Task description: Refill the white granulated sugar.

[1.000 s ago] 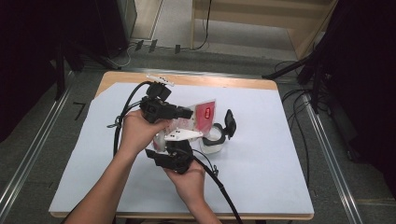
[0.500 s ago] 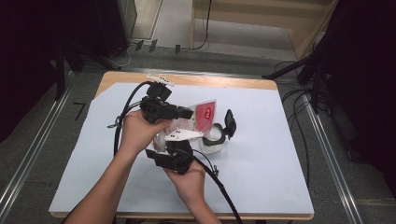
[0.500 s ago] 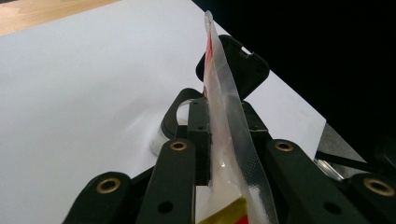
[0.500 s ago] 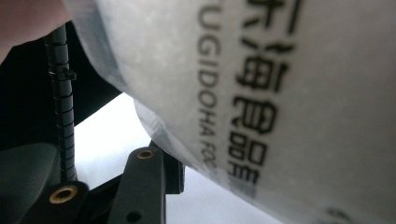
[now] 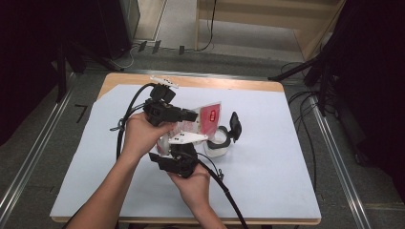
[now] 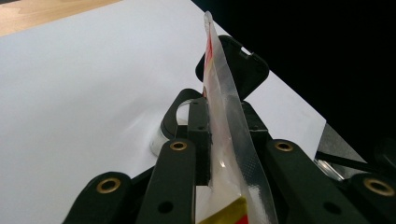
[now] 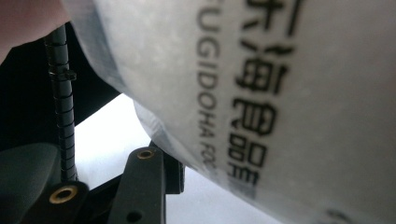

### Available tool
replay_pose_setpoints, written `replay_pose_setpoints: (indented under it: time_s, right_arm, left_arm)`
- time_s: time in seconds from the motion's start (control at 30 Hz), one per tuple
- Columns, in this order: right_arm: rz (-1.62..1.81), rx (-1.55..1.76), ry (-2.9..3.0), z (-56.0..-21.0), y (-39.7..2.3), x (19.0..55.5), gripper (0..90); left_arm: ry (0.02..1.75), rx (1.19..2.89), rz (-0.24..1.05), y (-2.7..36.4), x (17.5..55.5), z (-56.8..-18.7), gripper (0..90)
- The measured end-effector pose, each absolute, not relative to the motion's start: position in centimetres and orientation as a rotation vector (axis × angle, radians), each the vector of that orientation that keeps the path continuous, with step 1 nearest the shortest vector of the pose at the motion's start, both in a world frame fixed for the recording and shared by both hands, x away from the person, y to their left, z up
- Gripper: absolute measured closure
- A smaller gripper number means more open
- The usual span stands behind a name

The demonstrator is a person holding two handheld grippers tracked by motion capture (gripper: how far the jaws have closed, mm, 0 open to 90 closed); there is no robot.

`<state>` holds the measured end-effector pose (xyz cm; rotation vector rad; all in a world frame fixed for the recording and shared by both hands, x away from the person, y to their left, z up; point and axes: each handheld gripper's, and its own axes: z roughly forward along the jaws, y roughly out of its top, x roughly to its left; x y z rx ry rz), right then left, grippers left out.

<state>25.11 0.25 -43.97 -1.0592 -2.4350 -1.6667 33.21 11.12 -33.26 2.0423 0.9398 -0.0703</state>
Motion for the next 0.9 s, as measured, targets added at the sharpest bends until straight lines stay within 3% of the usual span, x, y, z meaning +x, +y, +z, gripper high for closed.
replay_pose_setpoints:
  time_s: [0.9]
  right_arm:
    - [-1.677, -1.061, -2.428, -43.88, 0.21, 24.97, 62.8]
  left_arm:
    - [0.93, 2.04, -0.068, 10.99, 33.05, -33.13, 79.8]
